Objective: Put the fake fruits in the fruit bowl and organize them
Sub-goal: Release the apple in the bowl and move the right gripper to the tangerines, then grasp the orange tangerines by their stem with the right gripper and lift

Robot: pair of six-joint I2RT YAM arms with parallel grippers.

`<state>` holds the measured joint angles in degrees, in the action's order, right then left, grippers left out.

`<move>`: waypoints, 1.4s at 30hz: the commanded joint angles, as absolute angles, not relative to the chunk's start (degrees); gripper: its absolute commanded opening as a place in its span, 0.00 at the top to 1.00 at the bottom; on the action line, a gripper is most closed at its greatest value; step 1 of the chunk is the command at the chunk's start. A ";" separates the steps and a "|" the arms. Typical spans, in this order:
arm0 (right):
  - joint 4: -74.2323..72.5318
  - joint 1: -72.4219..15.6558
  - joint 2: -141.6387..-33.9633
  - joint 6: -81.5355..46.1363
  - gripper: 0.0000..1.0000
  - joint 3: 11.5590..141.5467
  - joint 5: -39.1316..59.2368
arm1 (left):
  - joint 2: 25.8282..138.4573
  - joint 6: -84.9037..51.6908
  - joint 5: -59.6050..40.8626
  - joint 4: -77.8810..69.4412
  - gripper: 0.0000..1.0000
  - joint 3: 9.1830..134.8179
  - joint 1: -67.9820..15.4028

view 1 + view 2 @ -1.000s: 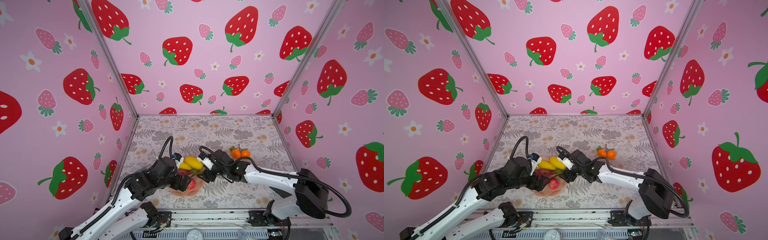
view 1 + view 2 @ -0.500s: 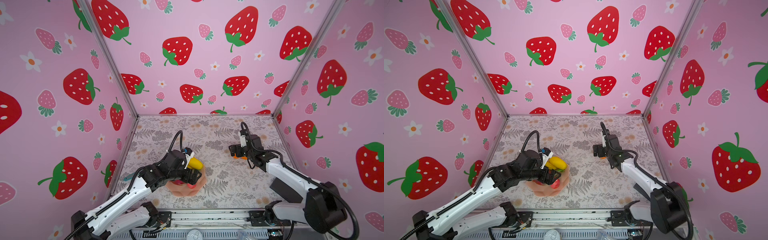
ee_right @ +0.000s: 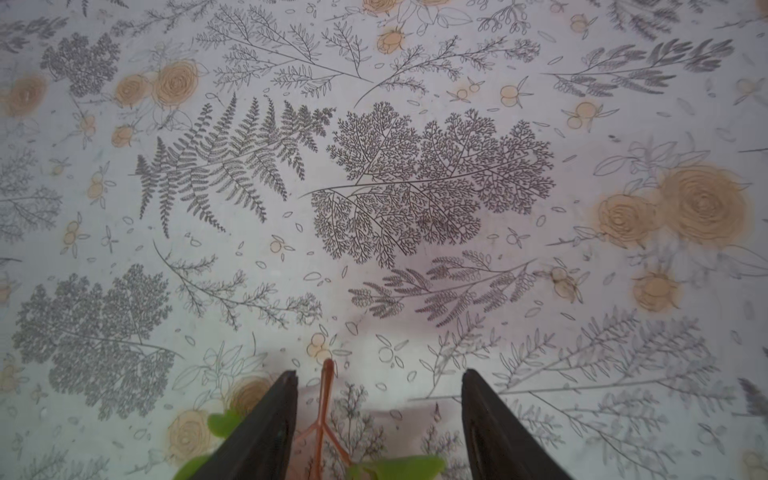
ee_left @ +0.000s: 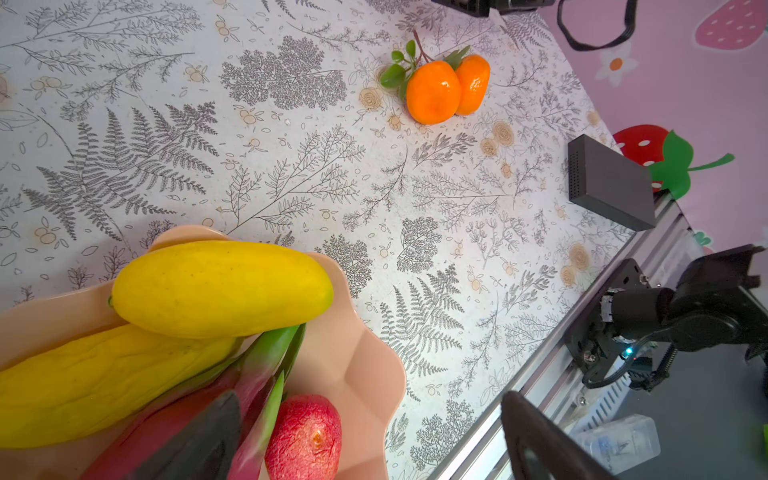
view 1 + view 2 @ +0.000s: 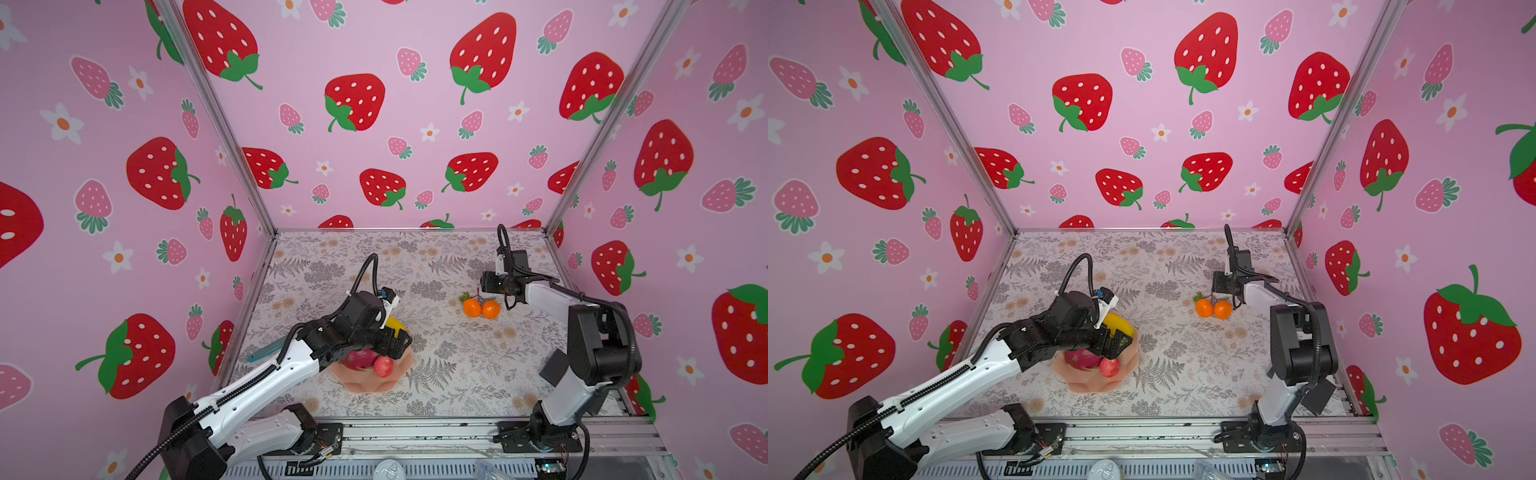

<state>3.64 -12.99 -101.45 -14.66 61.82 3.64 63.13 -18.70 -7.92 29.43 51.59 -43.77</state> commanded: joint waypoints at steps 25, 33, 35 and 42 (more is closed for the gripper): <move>10.24 -13.37 -111.58 -11.07 0.68 69.26 10.55 | 65.23 -18.15 -6.47 27.75 0.01 54.23 -43.81; 11.07 -13.57 -112.32 -10.86 0.77 70.09 10.88 | 65.57 -18.07 -6.21 27.62 0.01 53.97 -43.78; 11.00 -13.60 -112.08 -10.81 0.82 70.05 10.79 | 65.53 -18.07 -6.14 27.73 0.01 54.03 -43.79; 9.22 -13.96 -108.53 -10.39 0.94 69.18 11.03 | 65.07 -18.35 -5.29 28.22 0.01 53.77 -43.78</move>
